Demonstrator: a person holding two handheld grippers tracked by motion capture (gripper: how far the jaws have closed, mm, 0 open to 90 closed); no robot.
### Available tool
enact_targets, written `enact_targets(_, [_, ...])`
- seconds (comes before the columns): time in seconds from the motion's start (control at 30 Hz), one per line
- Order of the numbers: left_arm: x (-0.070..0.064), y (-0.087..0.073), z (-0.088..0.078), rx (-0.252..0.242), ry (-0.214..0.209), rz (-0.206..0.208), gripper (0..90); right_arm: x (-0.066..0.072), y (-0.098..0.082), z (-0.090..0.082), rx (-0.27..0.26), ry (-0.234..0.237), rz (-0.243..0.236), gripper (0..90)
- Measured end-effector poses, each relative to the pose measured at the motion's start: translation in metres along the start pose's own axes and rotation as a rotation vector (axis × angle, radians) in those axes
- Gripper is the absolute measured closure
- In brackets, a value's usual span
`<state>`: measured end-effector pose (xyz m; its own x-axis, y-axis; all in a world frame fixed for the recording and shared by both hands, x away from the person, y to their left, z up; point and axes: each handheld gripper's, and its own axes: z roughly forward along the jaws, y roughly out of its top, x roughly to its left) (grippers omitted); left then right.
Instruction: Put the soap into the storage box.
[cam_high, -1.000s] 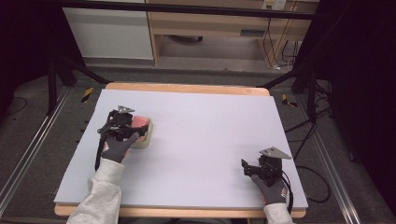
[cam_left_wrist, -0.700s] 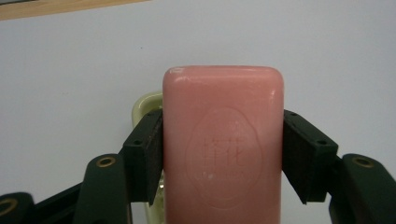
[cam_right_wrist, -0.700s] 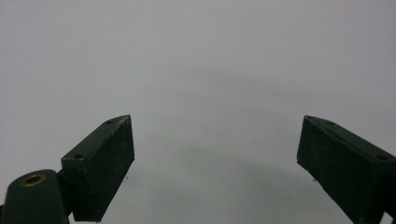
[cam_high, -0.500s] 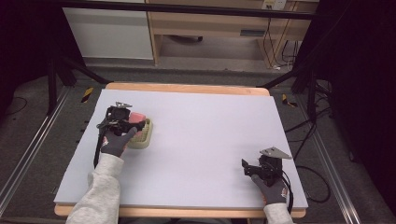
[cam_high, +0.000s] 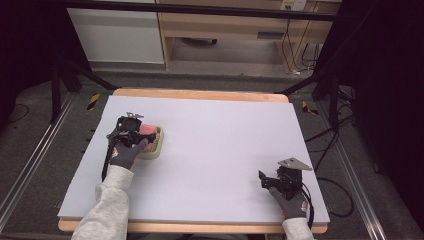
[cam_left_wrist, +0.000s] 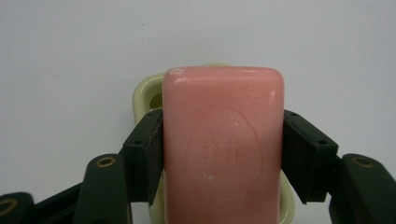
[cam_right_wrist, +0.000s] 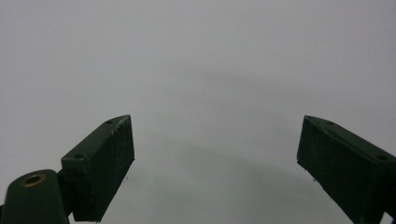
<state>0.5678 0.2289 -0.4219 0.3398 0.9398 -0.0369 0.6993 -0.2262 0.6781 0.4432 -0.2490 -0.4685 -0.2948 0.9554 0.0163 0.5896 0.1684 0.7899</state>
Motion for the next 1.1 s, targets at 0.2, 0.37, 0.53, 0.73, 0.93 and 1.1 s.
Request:
enact_targets(0.2, [0.001, -0.003, 0.004, 0.011, -0.001, -0.006, 37.2, 0.000, 0.000, 0.000, -0.001, -0.006, -0.002, 11.3])
enact_targets(0.37, [-0.002, -0.004, 0.008, 0.027, 0.000, 0.002, 37.2, 0.000, 0.000, 0.000, 0.000, 0.002, -0.005, 11.3])
enact_targets(0.53, [-0.003, -0.005, 0.011, 0.028, 0.002, 0.002, 37.2, 0.000, 0.000, 0.000, 0.000, 0.002, -0.004, 11.3])
enact_targets(0.73, [-0.003, -0.005, 0.013, 0.017, 0.013, 0.002, 37.1, 0.001, 0.000, 0.000, 0.003, 0.000, -0.009, 11.3])
enact_targets(0.93, [-0.002, -0.007, 0.017, 0.010, 0.018, 0.002, 37.1, 0.000, 0.000, 0.000, 0.003, -0.001, -0.010, 11.1])
enact_targets(1.1, [-0.002, -0.007, 0.019, 0.009, 0.020, 0.004, 37.0, 0.000, 0.000, 0.000, 0.003, -0.001, -0.009, 11.2])
